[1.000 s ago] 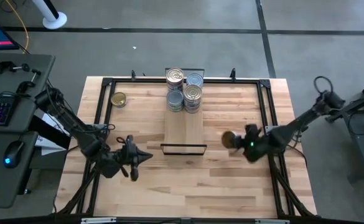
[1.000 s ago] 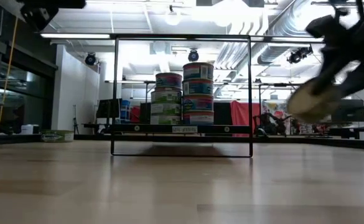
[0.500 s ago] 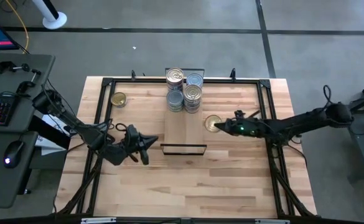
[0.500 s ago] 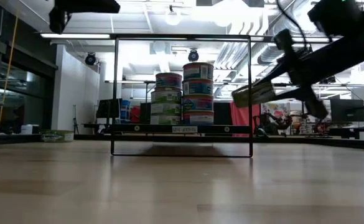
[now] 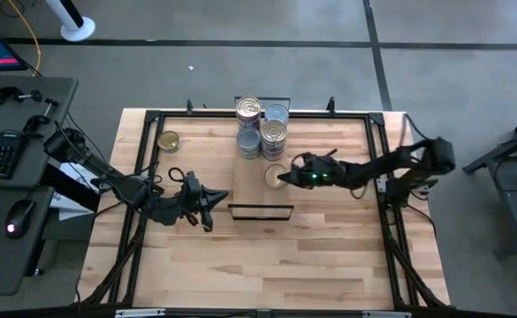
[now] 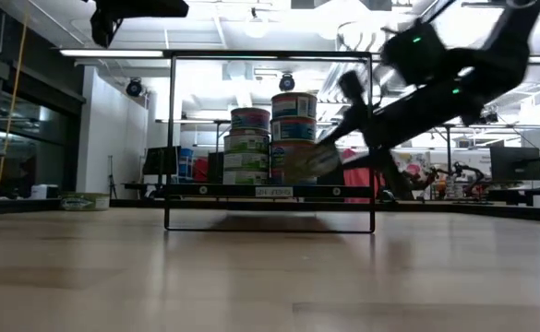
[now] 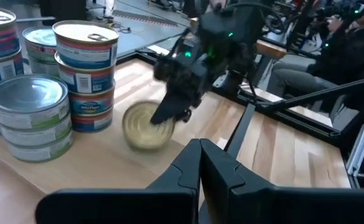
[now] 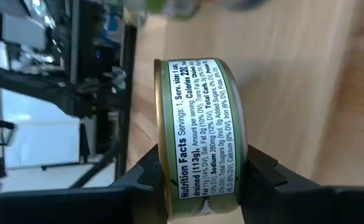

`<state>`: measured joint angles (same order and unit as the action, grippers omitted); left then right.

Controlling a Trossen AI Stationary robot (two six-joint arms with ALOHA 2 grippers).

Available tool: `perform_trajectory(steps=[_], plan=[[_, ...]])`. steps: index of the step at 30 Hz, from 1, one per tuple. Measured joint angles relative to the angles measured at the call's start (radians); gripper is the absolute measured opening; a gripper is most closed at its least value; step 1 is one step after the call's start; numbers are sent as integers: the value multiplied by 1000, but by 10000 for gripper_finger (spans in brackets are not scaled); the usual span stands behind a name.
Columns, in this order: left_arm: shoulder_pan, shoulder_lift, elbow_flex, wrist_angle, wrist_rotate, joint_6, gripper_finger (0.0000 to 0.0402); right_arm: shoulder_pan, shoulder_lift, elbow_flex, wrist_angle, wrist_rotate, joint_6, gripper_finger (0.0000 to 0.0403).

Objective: Stack canned seafood by type on shelf
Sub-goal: Put the green tuna can on the shelf

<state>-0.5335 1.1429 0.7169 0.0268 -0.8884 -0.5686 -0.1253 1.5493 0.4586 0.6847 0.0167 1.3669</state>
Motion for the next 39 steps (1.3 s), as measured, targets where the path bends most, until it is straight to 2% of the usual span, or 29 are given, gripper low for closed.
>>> perform_trajectory(steps=[9, 15, 17, 31, 39], plan=[[-13, -54, 0, -7, 31, 53, 0, 8, 176, 209, -45, -55, 19, 111], [-37, -85, 0, -13, 34, 110, 0, 8, 194, 291, -197, -19, 20, 199], [-41, -93, 0, -15, 34, 126, 0, 8, 194, 307, -215, -6, 21, 213], [-62, -111, 0, -73, 38, 129, 0, -48, 187, 429, -429, -18, -61, 221], [-63, -111, 0, -113, 14, 124, 0, -73, 92, 499, -756, -6, -214, 222]])
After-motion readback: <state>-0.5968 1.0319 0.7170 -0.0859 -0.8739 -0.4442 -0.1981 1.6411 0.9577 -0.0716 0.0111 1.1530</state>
